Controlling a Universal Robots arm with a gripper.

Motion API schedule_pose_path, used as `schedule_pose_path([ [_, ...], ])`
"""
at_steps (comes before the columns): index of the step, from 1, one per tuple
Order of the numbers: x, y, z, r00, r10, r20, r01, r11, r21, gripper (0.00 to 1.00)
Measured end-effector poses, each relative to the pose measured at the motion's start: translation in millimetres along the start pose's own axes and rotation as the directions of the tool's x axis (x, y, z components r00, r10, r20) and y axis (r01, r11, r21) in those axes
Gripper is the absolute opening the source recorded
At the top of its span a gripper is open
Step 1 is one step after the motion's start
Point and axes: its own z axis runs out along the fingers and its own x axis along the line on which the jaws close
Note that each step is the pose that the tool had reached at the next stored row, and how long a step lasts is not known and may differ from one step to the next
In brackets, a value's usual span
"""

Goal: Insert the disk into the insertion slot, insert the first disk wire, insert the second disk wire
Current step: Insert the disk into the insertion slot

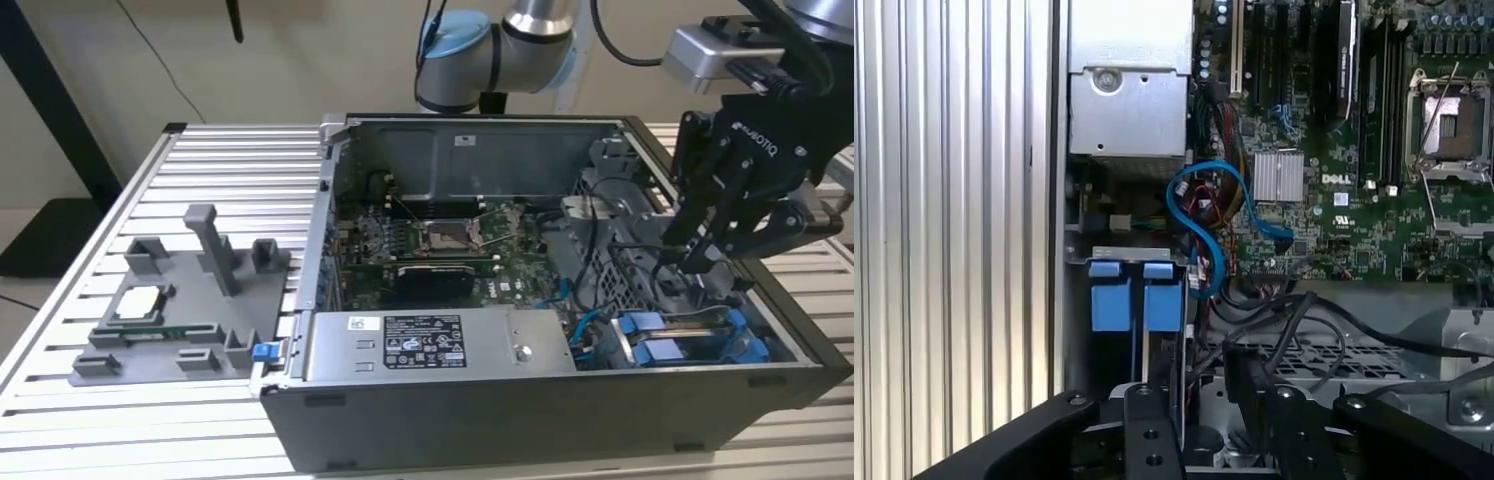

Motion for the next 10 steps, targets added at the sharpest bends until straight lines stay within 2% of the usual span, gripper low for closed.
schedule_pose_path([
  [1,-0.2,0.0,0.6,1.0,0.0,0.0054,0.0,1.0,0.0001,1.0],
  [4,-1.1,-0.1,2.5,0.9996,0.0,0.0299,0.0,1.0,0.0011,1.0],
  [5,-1.3,-0.1,3.6,0.9994,0.0,0.0355,0.0,1.0,0.0012,1.0],
  [6,-1.4,-0.2,5.1,0.9993,0.0,0.0383,0.0,1.0,0.0013,1.0],
  [10,-1.3,-0.4,11.8,0.9991,0.0,0.0412,0.0,1.0,0.0034,1.0],
])
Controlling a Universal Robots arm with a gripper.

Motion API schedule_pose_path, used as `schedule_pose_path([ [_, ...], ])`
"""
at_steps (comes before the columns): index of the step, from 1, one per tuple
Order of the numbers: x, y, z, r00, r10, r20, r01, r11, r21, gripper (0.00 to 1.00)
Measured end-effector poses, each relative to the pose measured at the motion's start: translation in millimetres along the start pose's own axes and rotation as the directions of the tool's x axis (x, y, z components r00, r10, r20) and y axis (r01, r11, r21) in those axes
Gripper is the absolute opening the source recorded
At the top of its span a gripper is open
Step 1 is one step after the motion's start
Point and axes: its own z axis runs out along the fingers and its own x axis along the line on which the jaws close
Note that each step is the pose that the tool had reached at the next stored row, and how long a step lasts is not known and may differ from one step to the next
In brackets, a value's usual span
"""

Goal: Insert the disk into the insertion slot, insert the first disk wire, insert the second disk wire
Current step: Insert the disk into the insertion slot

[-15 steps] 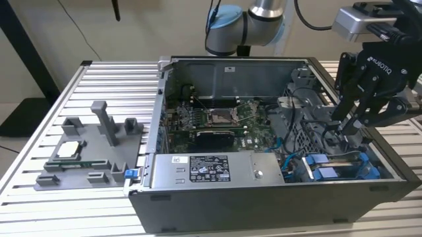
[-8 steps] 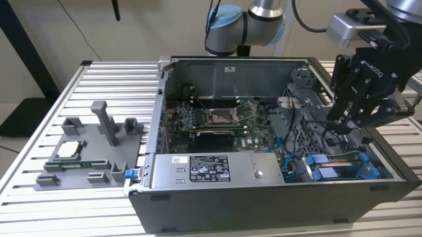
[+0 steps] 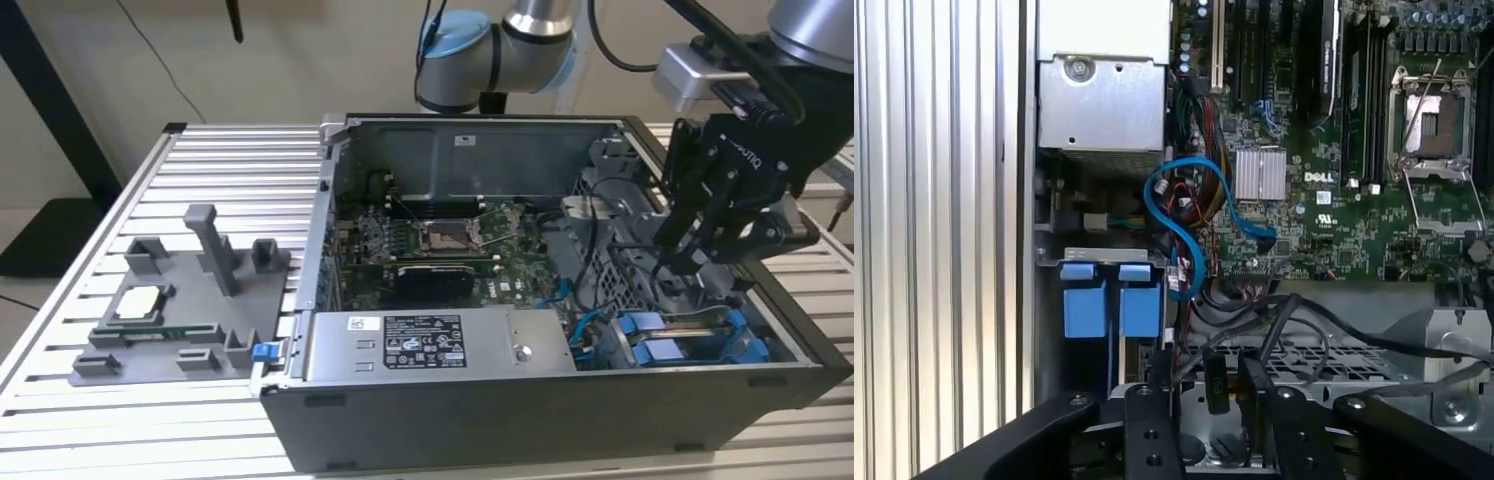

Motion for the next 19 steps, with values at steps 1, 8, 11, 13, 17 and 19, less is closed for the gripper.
schedule_pose_path([
  [1,0.1,0.0,0.7,1.0,0.0,0.0025,0.0,1.0,0.0024,1.0],
  [8,0.0,-0.1,1.8,0.9982,-0.005,0.0602,0.003,0.9996,0.0293,0.0],
  [11,0.1,0.0,2.3,0.9982,-0.005,0.0605,0.003,0.9995,0.0301,0.0],
  [13,0.2,0.0,2.4,0.9982,-0.005,0.0604,0.003,0.9995,0.0301,0.0],
  [17,0.5,-0.1,3.8,0.9982,-0.004,0.0606,0.003,0.9996,0.029,0.0],
  [19,0.8,-0.1,4.3,0.9981,-0.004,0.0607,0.003,0.9996,0.029,0.0],
])
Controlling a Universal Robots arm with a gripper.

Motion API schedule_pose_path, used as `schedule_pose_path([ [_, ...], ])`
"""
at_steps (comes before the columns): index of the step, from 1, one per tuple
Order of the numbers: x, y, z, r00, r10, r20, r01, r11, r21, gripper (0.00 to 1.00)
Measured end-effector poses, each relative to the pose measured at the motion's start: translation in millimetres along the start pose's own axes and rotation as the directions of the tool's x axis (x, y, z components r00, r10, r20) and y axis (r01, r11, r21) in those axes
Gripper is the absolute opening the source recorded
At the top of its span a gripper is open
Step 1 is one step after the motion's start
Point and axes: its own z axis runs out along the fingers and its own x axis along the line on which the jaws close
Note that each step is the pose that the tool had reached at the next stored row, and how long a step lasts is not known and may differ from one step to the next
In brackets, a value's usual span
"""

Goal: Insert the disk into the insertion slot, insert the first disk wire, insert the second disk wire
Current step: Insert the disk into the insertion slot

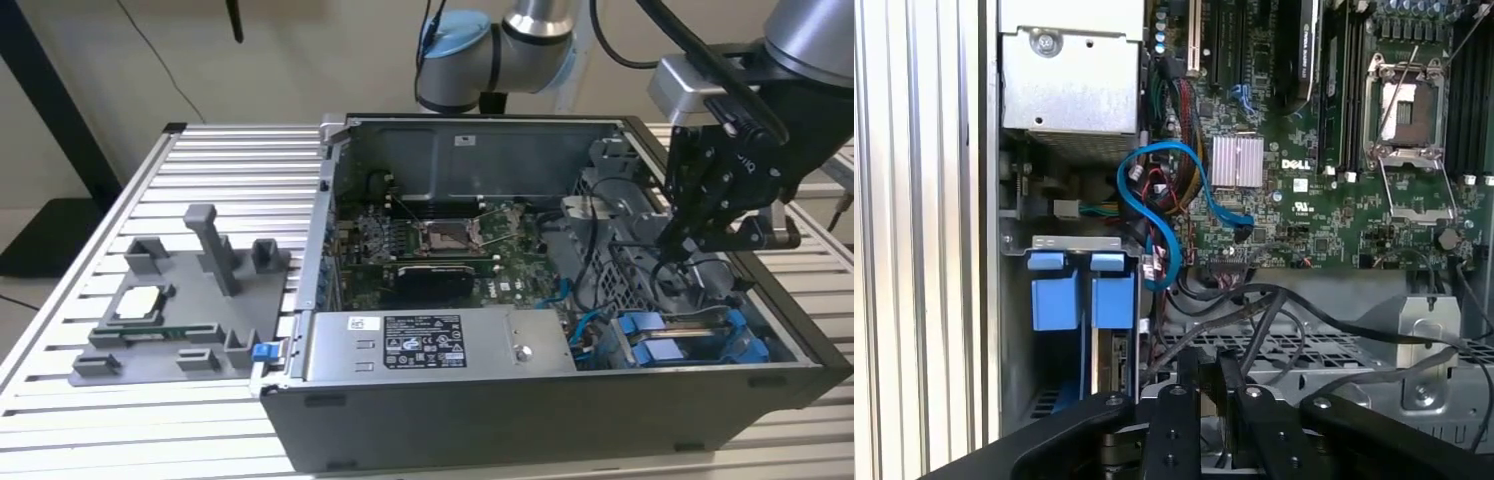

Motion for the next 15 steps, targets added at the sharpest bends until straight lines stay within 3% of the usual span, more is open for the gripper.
schedule_pose_path([
  [15,7.3,-0.6,3.4,1.0,0.0,-0.0005,0.0,1.0,-0.0017,0.0],
])
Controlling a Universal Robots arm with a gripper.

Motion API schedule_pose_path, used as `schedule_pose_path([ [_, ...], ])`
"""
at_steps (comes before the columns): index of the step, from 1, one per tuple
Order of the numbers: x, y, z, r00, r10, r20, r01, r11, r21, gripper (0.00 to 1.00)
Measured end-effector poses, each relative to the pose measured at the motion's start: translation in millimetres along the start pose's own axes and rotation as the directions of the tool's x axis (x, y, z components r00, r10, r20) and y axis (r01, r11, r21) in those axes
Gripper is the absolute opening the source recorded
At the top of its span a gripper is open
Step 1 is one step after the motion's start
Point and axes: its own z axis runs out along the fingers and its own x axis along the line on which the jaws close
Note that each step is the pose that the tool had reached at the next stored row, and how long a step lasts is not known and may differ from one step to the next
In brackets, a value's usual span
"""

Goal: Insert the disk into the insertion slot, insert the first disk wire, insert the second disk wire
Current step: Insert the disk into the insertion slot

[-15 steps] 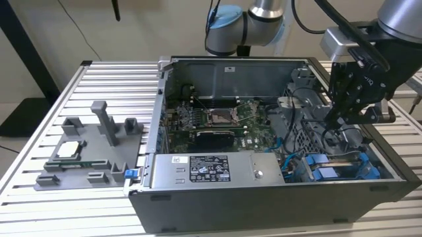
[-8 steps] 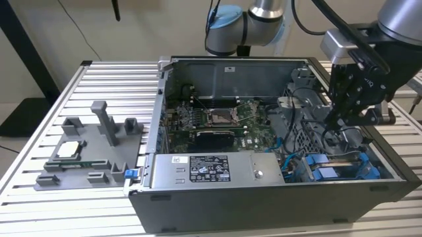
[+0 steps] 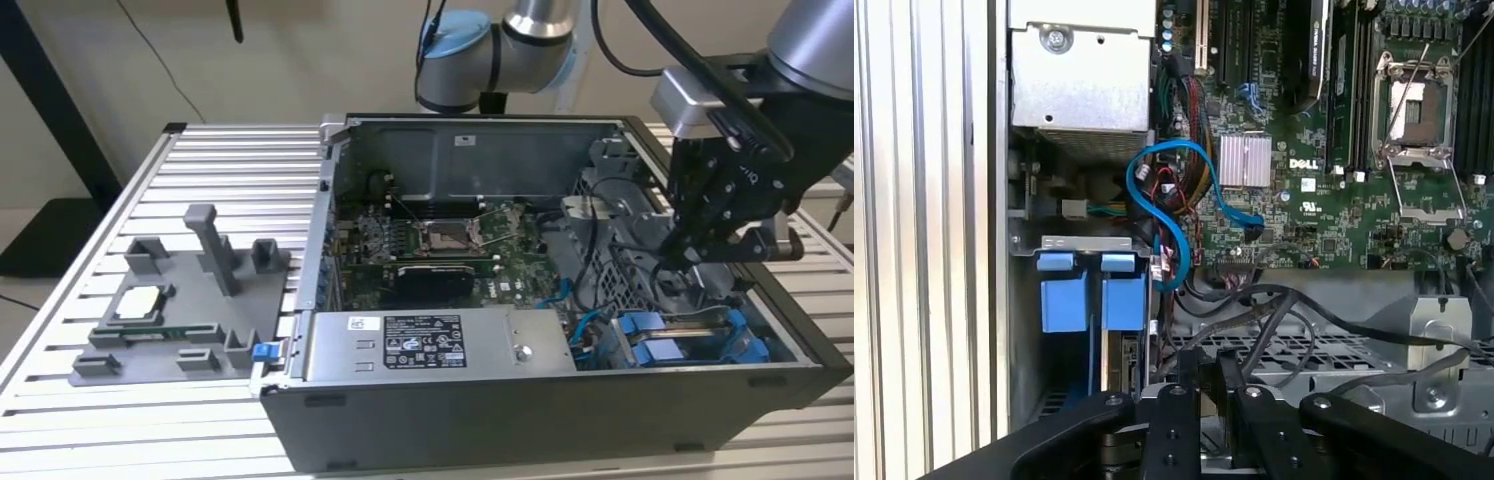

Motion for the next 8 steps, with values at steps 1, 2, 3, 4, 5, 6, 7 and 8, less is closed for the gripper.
schedule_pose_path([
  [1,1.2,-0.3,0.1,1.0,0.0,-0.0001,0.0,1.0,-0.0008,0.0],
  [2,2.4,-0.6,0.3,1.0,0.0,-0.0001,0.0,1.0,-0.0019,0.0],
  [3,3.7,-0.9,0.3,1.0,0.0,-0.0004,0.0,1.0,-0.0031,0.0],
  [4,4.9,-1.2,0.4,1.0,0.0,-0.0006,0.0,1.0,-0.0042,0.0],
  [5,6.2,-1.4,0.5,1.0,0.001,-0.0007,-0.001,1.0,-0.0052,0.0],
  [6,7.7,-1.7,0.6,1.0,0.001,-0.0009,-0.001,1.0,-0.0064,0.0],
  [7,9.2,-2.0,0.6,1.0,0.001,-0.0009,-0.001,1.0,-0.0074,0.0],
  [8,10.7,-2.3,0.7,1.0,0.001,-0.0009,-0.001,1.0,-0.0085,0.0],
])
